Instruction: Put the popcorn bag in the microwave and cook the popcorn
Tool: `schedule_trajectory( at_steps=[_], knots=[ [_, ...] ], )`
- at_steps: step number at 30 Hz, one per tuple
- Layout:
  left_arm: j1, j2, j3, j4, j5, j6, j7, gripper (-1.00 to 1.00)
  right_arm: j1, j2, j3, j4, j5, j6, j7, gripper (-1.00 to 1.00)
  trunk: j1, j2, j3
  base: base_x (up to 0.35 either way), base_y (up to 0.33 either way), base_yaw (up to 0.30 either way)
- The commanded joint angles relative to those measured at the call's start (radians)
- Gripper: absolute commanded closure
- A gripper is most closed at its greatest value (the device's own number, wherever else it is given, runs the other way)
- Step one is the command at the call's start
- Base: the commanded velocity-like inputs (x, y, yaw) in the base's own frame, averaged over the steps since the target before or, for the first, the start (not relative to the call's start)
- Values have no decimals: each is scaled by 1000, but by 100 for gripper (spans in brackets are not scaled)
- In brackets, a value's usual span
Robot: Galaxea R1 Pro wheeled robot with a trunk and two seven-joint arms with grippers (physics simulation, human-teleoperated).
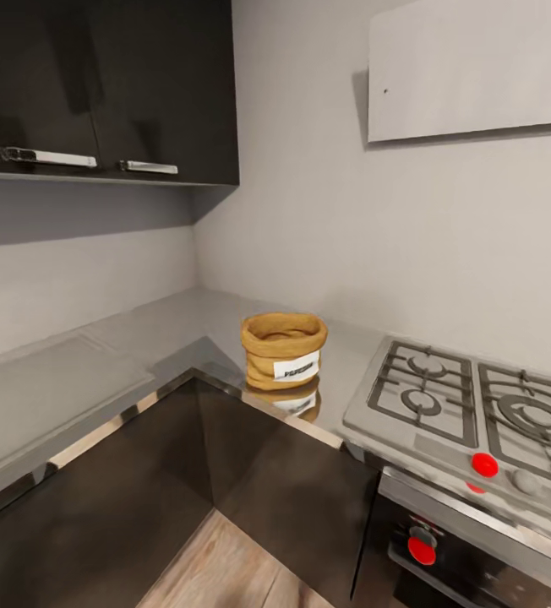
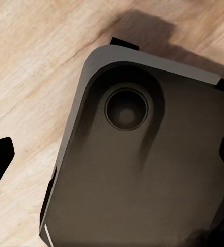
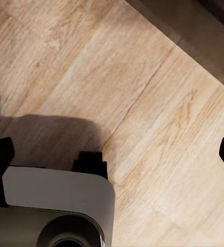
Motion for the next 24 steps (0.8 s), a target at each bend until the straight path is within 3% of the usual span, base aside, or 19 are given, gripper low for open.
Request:
schedule_trajectory(
  at_steps=[1,24],
  knots=[
    [0,0,-1,0,5,-3,-1,-100,-1,-1,-9,3,8,-6,2,-100,0,0,-1,152,0,0],
    [0,-4,13,-3,16,-7,9,-100,-1,-4,-7,3,9,-7,4,-100,0,0,-1,8,0,0]
  ],
)
